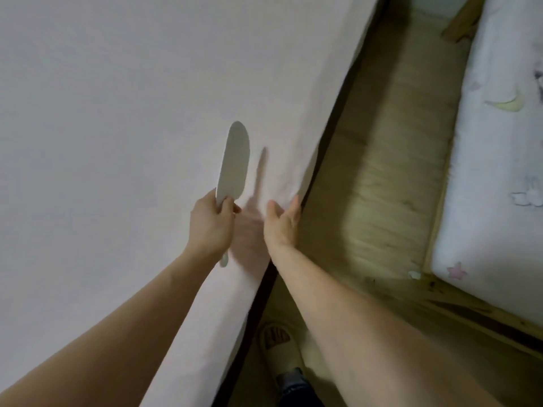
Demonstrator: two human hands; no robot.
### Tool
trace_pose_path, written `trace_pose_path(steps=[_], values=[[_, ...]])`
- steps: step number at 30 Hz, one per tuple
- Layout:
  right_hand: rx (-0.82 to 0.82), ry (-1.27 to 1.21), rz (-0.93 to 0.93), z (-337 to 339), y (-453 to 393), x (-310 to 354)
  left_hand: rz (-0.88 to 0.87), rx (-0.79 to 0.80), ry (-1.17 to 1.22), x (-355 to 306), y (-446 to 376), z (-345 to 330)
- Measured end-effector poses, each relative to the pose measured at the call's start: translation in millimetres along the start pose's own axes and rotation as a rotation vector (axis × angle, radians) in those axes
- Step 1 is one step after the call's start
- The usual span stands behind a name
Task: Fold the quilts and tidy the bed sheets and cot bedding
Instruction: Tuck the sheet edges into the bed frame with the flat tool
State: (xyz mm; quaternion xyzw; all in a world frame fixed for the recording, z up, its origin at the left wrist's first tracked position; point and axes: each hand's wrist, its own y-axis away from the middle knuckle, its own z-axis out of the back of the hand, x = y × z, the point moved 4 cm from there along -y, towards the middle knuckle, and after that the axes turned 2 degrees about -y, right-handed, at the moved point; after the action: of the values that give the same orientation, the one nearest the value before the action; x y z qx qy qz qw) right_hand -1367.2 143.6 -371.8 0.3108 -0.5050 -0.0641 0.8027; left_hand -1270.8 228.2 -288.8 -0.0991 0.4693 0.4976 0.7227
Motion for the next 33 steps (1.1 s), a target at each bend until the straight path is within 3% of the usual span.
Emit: trace_pose_path(steps=[1, 3, 5, 8, 10, 13, 16, 18, 20, 23, 29, 33], values=[[0.086, -0.031, -0.080, 2.6, -5.1, -3.2, 0.009, 0.043, 0.052, -8.2, -5.2, -10.3], [0.345, 0.268, -0.154, 10.8, 10.2, -13.4, 0.067, 0.070, 0.153, -18.1, -15.7, -25.1], [0.437, 0.444, -0.054, 37.4, 30.4, -32.9, 0.126, 0.092, 0.211, -27.9, -23.7, -48.2], [0.529, 0.162, 0.115, 69.3, 43.7, -29.7, 0.163, 0.183, 0.212, -45.2, -22.2, -93.2], [0.451, 0.037, 0.201, 79.2, 30.2, -7.6, 0.137, 0.263, 0.126, -59.1, -21.4, -125.8], [0.038, 0.091, 0.314, 105.8, -11.6, 23.9, 0.038, 0.393, -0.101, -84.5, -27.2, -170.6], [0.014, -0.098, 0.207, 120.6, -61.7, 43.2, -0.286, 0.429, -0.339, -116.3, -49.7, -198.7], [-0.053, -0.050, 0.093, 129.8, -93.5, 47.9, -0.517, 0.308, -0.666, -120.2, -68.6, -202.3], [-0.042, 0.178, 0.043, 129.4, -119.8, 41.5, -0.587, 0.180, -1.037, -107.1, -92.5, -197.8], [0.062, 0.213, -0.071, 116.9, -135.2, 29.5, -0.623, 0.286, -1.313, -76.8, -107.8, -191.0], [0.173, 0.106, -0.155, 49.6, -156.2, 34.1, -0.744, 0.271, -1.380, -55.7, -113.0, -189.4], [0.189, 0.086, -0.227, 79.0, -145.5, 11.5, -0.838, 0.334, -1.339, -56.4, -109.8, -180.3]])
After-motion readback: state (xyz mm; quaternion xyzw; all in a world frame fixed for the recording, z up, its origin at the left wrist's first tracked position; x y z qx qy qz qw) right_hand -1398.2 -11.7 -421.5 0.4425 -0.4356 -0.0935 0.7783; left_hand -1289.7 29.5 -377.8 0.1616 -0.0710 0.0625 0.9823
